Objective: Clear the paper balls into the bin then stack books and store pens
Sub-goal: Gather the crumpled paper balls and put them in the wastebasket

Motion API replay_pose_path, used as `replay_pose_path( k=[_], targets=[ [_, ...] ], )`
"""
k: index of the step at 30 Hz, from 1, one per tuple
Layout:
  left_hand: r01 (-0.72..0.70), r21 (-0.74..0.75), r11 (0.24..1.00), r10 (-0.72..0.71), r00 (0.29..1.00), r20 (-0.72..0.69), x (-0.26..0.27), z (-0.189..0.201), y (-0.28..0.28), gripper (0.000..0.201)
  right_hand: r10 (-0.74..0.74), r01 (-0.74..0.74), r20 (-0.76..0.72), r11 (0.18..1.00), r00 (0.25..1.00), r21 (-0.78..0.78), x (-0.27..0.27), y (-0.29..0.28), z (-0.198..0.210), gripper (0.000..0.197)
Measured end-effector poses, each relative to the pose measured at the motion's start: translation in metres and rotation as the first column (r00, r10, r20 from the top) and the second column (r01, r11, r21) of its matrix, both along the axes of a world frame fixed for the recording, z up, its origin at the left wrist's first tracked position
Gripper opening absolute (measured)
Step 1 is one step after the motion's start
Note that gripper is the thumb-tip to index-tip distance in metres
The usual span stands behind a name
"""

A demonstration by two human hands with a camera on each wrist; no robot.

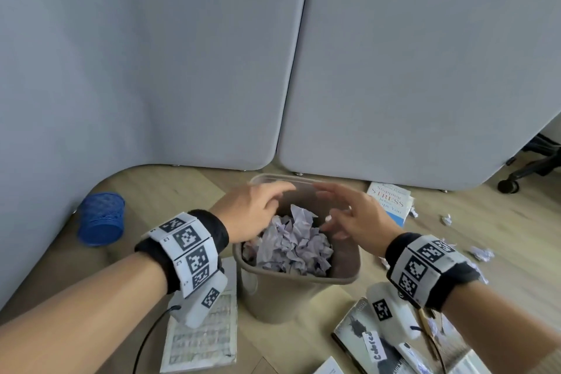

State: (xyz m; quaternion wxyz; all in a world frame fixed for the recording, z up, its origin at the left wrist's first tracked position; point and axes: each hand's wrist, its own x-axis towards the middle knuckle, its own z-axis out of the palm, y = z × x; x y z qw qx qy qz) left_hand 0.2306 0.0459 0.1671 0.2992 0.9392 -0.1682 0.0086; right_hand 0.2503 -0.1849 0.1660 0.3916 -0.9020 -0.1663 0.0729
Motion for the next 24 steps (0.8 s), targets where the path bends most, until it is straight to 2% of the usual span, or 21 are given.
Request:
replay_pose_path(
  k=[2,3,5,7,9,11,15,18,20,24],
  targets=[
    [-0.18,0.01,0.984,0.175,0.965,0.198,0.003,-0.004,0.007,0.021,0.012,-0.012,0.021,1.0,1.0,-0.008,-0.003,-0.003,-0.002,0.051],
    [-0.268,0.037,0.963,0.253,0.94,0.229,0.004,-0.007,0.013,0.012,-0.007,0.01,0.084,0.999,0.996,-0.041,-0.003,-0.004,-0.003,0.048],
    [-0.358,0.189,0.914,0.336,0.932,0.139,0.003,-0.014,0.024,0.023,-0.06,0.077,0.193,0.994,0.979,-0.083,-0.002,-0.005,-0.002,0.038],
    [-0.288,0.326,0.9,0.314,0.949,-0.029,0.001,-0.021,0.031,0.04,-0.112,0.134,0.229,0.988,0.967,-0.08,-0.001,-0.005,-0.002,0.031],
    [-0.239,0.272,0.932,0.283,0.949,-0.137,0.001,-0.03,0.032,0.048,-0.133,0.153,0.232,0.986,0.964,-0.072,0.001,-0.002,-0.001,0.028],
    [-0.315,0.15,0.937,0.336,0.931,-0.144,0.005,-0.033,0.038,0.047,-0.143,0.165,0.276,0.985,0.95,-0.056,0.004,0.002,-0.001,0.023],
    [-0.47,0.006,0.883,0.468,0.878,-0.103,0.021,-0.027,0.069,0.046,-0.258,0.237,0.364,0.966,0.895,0.102,0.013,0.014,0.002,0.018],
    [-0.582,-0.079,0.809,0.577,0.813,-0.085,0.037,-0.022,0.098,0.042,-0.313,0.295,0.396,0.949,0.863,0.109,0.015,0.018,0.004,0.021],
    [-0.646,-0.046,0.762,0.644,0.763,-0.057,0.046,-0.017,0.116,0.041,-0.279,0.291,0.332,0.957,0.901,0.016,0.018,0.012,0.002,0.023],
    [-0.727,0.048,0.685,0.727,0.68,-0.09,0.068,-0.02,0.136,0.042,-0.158,0.204,0.178,0.937,0.971,-0.283,0.02,-0.012,-0.01,0.028]
  ],
)
